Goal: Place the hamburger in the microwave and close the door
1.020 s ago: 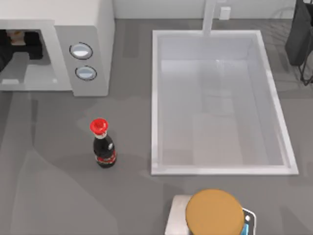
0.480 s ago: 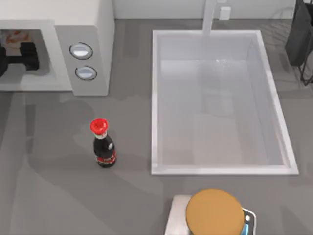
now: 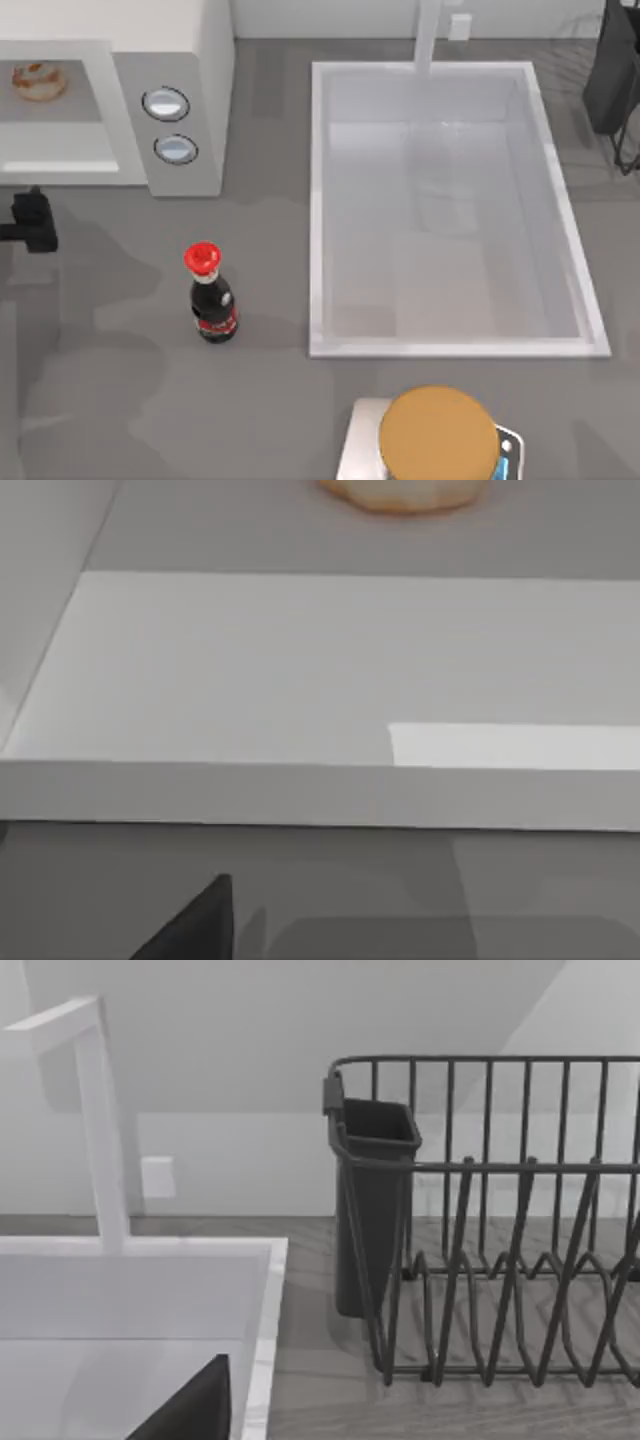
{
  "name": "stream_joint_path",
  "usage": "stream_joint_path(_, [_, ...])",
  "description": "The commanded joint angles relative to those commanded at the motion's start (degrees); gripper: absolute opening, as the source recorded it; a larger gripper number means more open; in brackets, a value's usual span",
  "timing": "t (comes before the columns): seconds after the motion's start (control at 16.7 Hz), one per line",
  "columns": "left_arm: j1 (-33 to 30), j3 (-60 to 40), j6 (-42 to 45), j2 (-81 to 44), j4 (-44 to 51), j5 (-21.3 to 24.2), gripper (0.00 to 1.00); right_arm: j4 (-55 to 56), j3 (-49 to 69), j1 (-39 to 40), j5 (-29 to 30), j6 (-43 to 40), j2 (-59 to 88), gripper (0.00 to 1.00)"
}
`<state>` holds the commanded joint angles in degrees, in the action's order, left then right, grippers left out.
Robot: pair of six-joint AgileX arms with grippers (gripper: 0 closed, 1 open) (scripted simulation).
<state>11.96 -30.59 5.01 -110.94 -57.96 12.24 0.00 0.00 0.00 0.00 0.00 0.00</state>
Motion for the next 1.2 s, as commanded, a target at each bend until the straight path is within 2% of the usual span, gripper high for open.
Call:
stream_joint_path(0.24, [1.3,7.3,0.5,4.3,-4.5,1.0,1.00,0.0,0.0,0.0,0.0,0.0,0.0,1.00])
stream_joint_path(0.6, [1.1,7.2,0.5,5.0,-3.6,0.9,1.00,0.0,0.0,0.0,0.0,0.0,0.0,1.00])
stream_joint_path(0.78, [1.1,5.7,0.4,9.9,2.2,0.8,1.00,0.0,0.0,0.0,0.0,0.0,0.0,1.00])
stream_joint_path(1.2, [1.0,0.4,0.4,26.9,26.6,0.7,1.00,0.0,0.0,0.0,0.0,0.0,0.0,1.00])
